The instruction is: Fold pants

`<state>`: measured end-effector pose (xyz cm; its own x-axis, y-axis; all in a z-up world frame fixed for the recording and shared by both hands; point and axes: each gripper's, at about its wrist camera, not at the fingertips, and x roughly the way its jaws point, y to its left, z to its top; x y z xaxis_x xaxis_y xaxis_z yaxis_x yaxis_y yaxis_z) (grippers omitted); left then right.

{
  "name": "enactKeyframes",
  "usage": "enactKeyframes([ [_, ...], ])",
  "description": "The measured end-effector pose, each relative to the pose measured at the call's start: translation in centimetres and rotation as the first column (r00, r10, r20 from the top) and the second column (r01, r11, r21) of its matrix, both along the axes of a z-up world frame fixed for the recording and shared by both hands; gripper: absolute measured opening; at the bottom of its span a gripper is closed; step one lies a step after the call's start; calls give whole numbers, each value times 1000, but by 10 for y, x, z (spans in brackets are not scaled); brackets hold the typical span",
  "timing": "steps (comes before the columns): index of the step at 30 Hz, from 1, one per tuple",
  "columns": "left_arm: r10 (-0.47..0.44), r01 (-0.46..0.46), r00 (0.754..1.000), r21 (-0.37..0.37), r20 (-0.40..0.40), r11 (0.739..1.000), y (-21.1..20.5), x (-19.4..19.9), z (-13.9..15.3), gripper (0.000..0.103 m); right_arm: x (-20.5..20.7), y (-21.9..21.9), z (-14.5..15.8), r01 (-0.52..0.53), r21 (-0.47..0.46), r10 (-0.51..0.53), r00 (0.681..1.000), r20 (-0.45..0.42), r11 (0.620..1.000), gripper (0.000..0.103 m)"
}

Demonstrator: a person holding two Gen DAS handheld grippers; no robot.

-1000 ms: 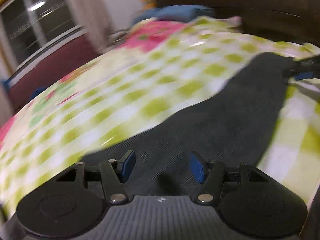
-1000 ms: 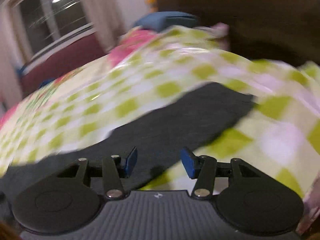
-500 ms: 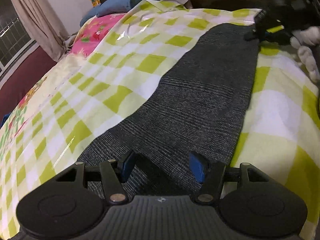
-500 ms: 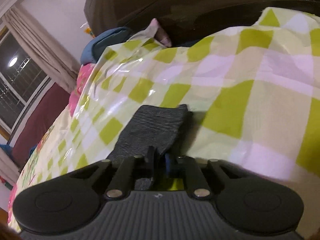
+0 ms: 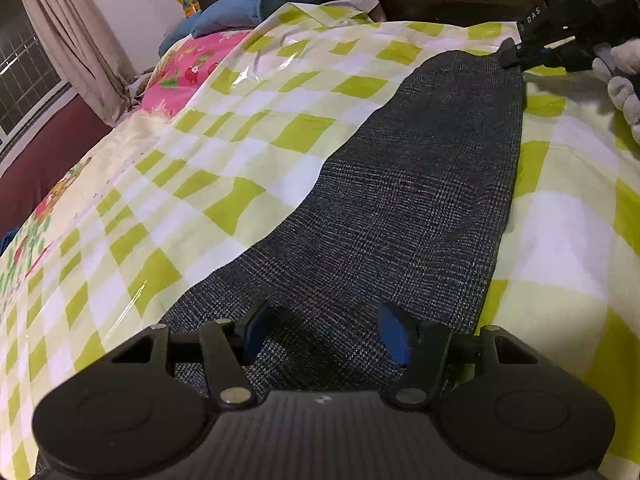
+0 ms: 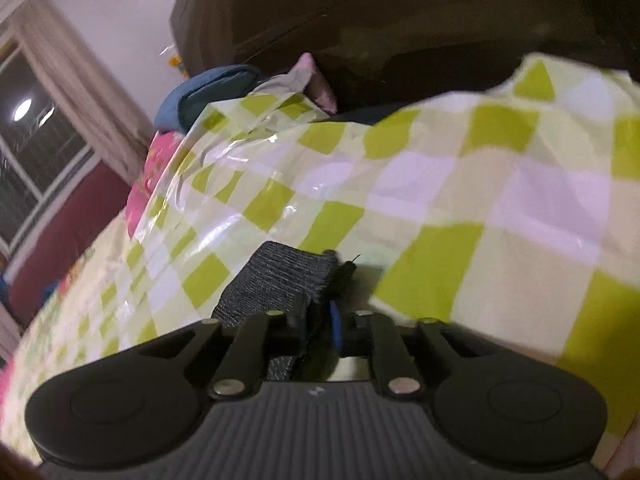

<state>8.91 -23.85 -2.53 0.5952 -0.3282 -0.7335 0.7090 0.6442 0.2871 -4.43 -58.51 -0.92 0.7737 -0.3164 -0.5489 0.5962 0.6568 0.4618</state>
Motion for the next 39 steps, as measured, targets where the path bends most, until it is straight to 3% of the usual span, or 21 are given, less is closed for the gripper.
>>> enactKeyframes([
  [3,4,-4,1000,-7,3,1000,2,0,2,74,1,-6,0,-9,21,9,1000,4,1000,8],
  [6,7,-6,1000,-8,8,1000,4,0,3,74,4,-10,-4,-21,36,23,998,-59,999,12],
  [10,13,-13,1000,-8,11,1000,5,1,2,74,-5,-13,-6,-13,75,16,999,-41,997,14],
  [13,9,-9,1000,-4,14,1000,4,1,1,74,-6,-11,-6,-30,53,33,998,-44,998,8],
  [18,2,-1,999,-11,49,1000,3,-2,1,74,-5,-1,23,-92,-25,93,993,75,995,6],
  [20,6,-6,999,14,52,1000,0,-1,-6,74,9,-3,15,-98,-59,98,995,-3,993,7],
  [22,5,-6,998,19,62,1000,0,-3,-12,74,28,-11,-9,-103,-24,98,983,-157,994,8],
  [23,3,-5,998,19,70,1000,0,-4,-13,74,27,-13,-15,-96,1,95,983,-157,995,9],
  [26,5,-5,998,-3,59,1000,4,-5,-11,74,12,-10,-4,-73,-6,72,992,-105,997,17],
  [28,3,-2,999,-15,50,1000,6,-4,-11,75,7,-13,-3,-79,38,82,994,-75,996,31],
  [32,11,-10,999,-24,41,1000,8,-3,-10,75,9,-17,-9,-78,87,84,994,-69,993,37],
  [36,8,-7,999,-20,41,1000,9,-5,-9,75,14,-21,-20,-132,226,125,991,46,965,49],
  [39,0,0,999,-9,51,1000,8,-7,-9,75,18,-22,-27,-149,259,128,987,98,954,50],
])
